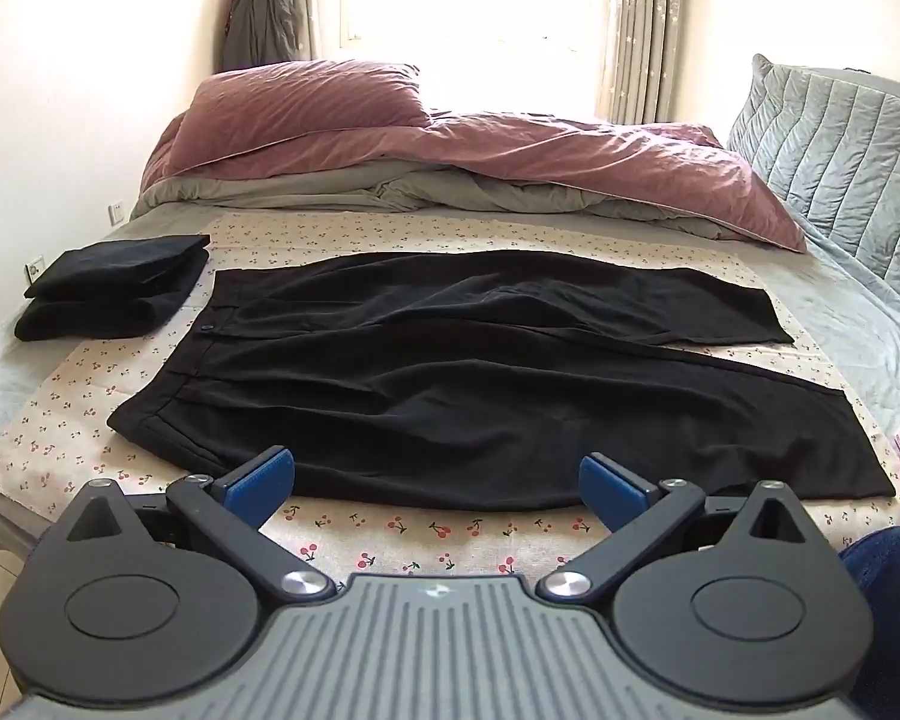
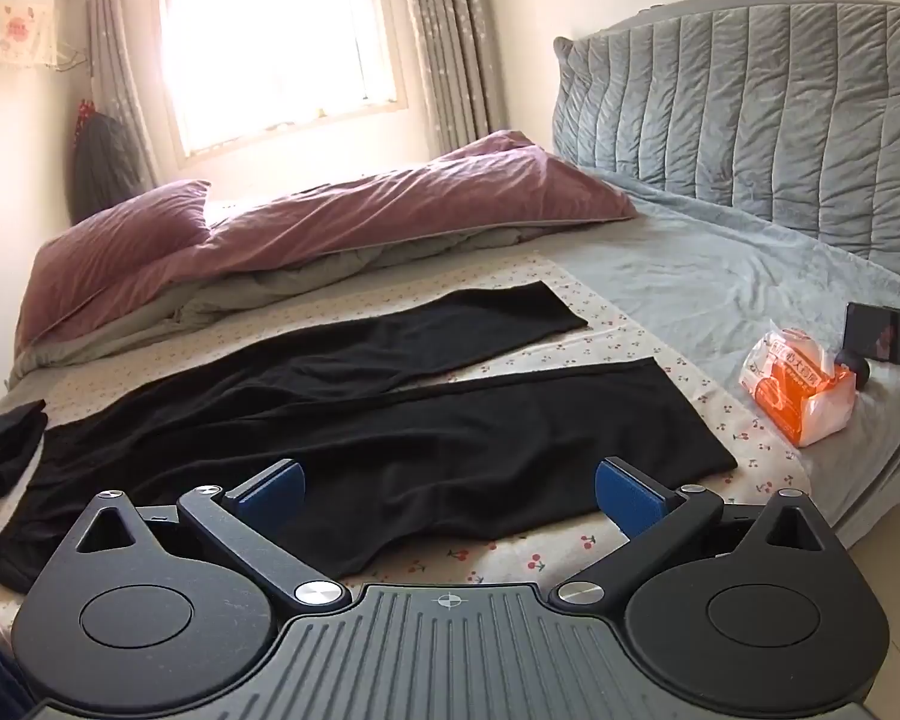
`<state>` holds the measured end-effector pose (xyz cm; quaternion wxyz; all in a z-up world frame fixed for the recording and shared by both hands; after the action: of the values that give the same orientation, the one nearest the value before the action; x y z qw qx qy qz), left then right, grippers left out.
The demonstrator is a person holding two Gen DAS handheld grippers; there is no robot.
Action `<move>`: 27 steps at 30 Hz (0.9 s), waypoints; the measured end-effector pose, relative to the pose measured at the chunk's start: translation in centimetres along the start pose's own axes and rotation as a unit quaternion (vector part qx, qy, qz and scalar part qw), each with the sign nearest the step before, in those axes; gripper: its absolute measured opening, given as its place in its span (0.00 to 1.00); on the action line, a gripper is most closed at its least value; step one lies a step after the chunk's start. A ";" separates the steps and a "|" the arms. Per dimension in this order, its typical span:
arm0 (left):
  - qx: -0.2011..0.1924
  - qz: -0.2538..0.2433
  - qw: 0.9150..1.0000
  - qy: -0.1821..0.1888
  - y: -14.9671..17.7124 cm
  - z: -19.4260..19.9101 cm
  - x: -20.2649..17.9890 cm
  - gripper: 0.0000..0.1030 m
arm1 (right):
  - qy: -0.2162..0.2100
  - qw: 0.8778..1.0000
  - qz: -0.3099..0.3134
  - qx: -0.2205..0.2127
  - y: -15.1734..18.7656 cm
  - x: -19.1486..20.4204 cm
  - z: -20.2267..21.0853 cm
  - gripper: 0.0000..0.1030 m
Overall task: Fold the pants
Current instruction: 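Move both grippers open toward the black trousers on the bed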
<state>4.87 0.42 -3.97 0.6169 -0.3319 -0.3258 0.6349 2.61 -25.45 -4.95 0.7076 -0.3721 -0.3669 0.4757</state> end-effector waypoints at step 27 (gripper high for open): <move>0.001 -0.006 1.000 -0.026 -0.1 -2.1 0.8 0.95 | -0.009 0.999 0.047 0.022 1.0 2.9 -1.5 1.00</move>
<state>6.63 1.24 -5.14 0.6126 -0.3125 -0.3432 0.6397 4.30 -22.71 -5.97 0.6893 -0.3688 -0.3447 0.5197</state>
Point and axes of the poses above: each gripper's, at about its wrist camera, not at the fingertips, and z roughly against the way its jaws point, x to its left, y to its underside, the point moved 6 cm from there along -z, roughly the way its jaws point, and after that the axes turned 3 degrees about -x, right-handed, at the moved point
